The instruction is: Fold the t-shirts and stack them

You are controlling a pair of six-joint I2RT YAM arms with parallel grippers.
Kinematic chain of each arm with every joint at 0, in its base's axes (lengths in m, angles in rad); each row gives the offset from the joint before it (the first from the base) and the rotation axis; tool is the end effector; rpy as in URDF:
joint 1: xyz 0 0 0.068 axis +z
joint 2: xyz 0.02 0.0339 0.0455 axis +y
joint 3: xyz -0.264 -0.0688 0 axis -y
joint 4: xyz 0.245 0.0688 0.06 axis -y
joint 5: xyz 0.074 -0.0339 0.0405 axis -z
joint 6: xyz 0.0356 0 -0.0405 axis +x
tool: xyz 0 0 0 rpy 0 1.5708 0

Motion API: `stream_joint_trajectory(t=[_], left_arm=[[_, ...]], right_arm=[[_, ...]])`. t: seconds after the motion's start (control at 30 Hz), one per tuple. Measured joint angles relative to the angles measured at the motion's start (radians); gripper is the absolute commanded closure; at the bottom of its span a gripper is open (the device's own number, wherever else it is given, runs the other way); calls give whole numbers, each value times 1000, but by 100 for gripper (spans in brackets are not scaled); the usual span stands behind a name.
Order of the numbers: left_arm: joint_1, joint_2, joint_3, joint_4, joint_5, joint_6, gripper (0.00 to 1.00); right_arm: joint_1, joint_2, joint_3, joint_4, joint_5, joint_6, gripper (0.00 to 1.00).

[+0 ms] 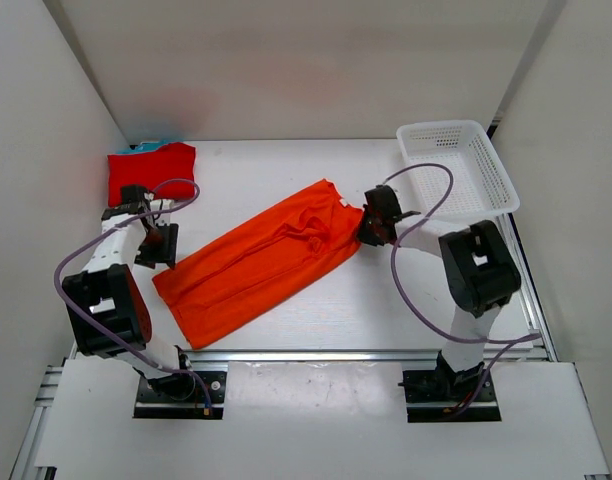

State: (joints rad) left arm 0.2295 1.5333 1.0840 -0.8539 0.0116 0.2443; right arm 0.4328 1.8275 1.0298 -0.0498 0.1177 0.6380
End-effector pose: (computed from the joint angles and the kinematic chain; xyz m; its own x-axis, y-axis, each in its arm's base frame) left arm 0.2784 0.0646 0.2193 -0.9655 0.0228 -0.2593 0.0093 0.9985 0.0531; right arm 0.3408 0.1528 0.1534 -0.7527 0.3038 -0.5841 0.1274 0.9376 0.3235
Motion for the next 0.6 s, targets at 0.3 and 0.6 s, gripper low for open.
stream_joint_trajectory(t=[0.3,0.6], left_arm=[[-28,0,0,-2,3,19,39],[-141,55,0,0,23,27,39]], right_arm=[[-105,533,837,-172,-118,-145,66],[-159,658,1303,-332,-84,-359,4]])
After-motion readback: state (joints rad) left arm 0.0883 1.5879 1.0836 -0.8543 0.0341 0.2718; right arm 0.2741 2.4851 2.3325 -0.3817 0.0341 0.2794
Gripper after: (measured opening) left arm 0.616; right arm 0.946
